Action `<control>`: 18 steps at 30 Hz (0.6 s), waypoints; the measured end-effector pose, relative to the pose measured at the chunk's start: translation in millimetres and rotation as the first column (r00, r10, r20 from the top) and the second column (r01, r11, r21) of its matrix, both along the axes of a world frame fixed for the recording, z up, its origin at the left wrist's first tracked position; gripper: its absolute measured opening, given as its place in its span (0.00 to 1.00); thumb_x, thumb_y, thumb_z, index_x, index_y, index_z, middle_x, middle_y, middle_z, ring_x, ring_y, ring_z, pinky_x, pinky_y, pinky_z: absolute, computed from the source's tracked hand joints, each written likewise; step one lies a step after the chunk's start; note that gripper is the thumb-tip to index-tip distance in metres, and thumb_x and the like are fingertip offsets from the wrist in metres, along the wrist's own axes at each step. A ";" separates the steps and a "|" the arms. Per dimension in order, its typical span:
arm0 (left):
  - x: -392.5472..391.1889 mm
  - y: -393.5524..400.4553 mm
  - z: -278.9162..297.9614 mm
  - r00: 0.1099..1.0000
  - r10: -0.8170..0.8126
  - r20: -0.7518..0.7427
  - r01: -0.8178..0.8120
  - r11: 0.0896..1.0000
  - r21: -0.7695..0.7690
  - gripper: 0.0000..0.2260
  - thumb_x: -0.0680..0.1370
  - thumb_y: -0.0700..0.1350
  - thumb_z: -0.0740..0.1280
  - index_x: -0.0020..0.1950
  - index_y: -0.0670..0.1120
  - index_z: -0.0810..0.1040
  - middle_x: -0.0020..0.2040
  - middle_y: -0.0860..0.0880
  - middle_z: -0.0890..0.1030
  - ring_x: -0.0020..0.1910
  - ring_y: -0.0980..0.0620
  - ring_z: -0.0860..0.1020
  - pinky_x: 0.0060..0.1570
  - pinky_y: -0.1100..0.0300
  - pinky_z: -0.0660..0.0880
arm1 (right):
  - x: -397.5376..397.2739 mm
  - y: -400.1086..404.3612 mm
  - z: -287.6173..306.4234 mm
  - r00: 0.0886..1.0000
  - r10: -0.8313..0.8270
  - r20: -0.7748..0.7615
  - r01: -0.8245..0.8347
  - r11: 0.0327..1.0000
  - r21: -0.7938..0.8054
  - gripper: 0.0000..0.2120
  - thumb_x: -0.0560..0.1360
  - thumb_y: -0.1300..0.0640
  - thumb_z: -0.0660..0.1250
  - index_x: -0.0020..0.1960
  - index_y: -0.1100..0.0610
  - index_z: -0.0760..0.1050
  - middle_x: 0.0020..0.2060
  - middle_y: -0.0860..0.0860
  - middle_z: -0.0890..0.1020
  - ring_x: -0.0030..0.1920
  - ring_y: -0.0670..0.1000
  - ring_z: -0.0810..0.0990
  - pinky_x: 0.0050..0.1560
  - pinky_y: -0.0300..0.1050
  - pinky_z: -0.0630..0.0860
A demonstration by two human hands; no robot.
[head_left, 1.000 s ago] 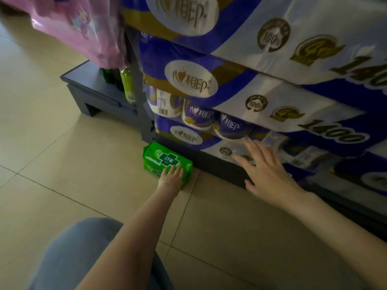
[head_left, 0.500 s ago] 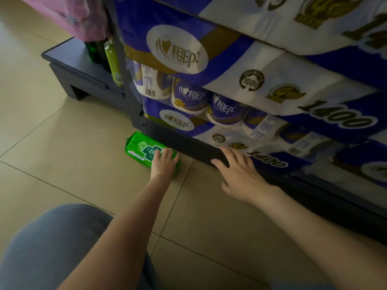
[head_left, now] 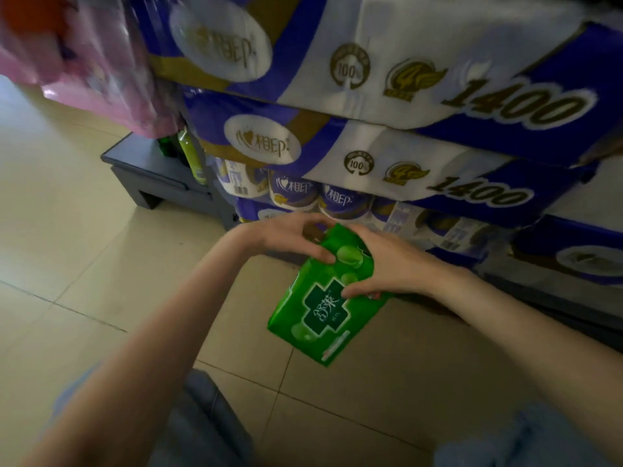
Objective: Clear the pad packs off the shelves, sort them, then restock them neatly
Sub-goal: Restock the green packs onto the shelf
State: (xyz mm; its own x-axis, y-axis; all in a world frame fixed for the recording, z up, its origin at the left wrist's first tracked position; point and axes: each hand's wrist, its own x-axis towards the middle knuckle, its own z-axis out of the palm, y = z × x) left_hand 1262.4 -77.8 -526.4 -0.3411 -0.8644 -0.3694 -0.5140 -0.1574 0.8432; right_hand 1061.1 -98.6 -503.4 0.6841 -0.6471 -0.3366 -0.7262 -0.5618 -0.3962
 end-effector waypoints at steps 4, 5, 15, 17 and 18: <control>13.4 9.1 103.1 0.995 0.028 -0.092 -0.044 0.982 -0.181 0.29 0.71 0.48 0.70 0.70 0.50 0.65 0.61 0.54 0.76 0.60 0.59 0.75 0.55 0.66 0.75 | 0.3 -2.9 94.8 0.997 0.012 0.073 0.007 0.967 -0.254 0.48 0.62 0.36 0.74 0.72 0.44 0.52 0.66 0.49 0.72 0.62 0.52 0.73 0.52 0.46 0.73; 15.0 12.4 129.0 0.997 0.024 -0.078 -0.043 0.965 -0.259 0.28 0.72 0.50 0.70 0.70 0.50 0.66 0.61 0.56 0.76 0.60 0.60 0.75 0.55 0.68 0.74 | 0.1 -3.3 120.3 0.995 0.023 0.093 0.007 0.950 -0.311 0.48 0.62 0.35 0.73 0.73 0.44 0.51 0.65 0.49 0.73 0.61 0.52 0.74 0.52 0.46 0.74; -21.0 26.8 317.6 0.865 0.502 0.001 -0.042 0.075 -0.996 0.20 0.76 0.57 0.59 0.62 0.47 0.75 0.53 0.55 0.77 0.54 0.55 0.77 0.55 0.59 0.72 | -19.8 1.1 310.1 0.719 0.148 0.679 0.334 0.784 -0.523 0.42 0.59 0.36 0.70 0.69 0.42 0.59 0.48 0.36 0.72 0.51 0.39 0.73 0.48 0.27 0.71; -27.0 17.5 330.7 0.743 0.668 -0.034 0.069 -0.127 -0.989 0.22 0.75 0.54 0.58 0.66 0.46 0.72 0.61 0.48 0.75 0.63 0.47 0.70 0.61 0.51 0.65 | -17.1 -8.1 326.6 0.599 0.210 0.773 0.475 0.684 -0.554 0.40 0.65 0.41 0.72 0.71 0.48 0.59 0.47 0.34 0.71 0.47 0.36 0.72 0.43 0.20 0.67; -27.3 10.5 334.1 0.684 0.727 -0.054 0.103 -0.170 -0.980 0.24 0.74 0.52 0.59 0.69 0.46 0.70 0.65 0.47 0.72 0.67 0.45 0.66 0.64 0.50 0.62 | -14.0 -16.8 332.9 0.535 0.235 0.811 0.548 0.634 -0.545 0.39 0.67 0.43 0.72 0.71 0.51 0.58 0.50 0.36 0.73 0.48 0.37 0.73 0.45 0.21 0.68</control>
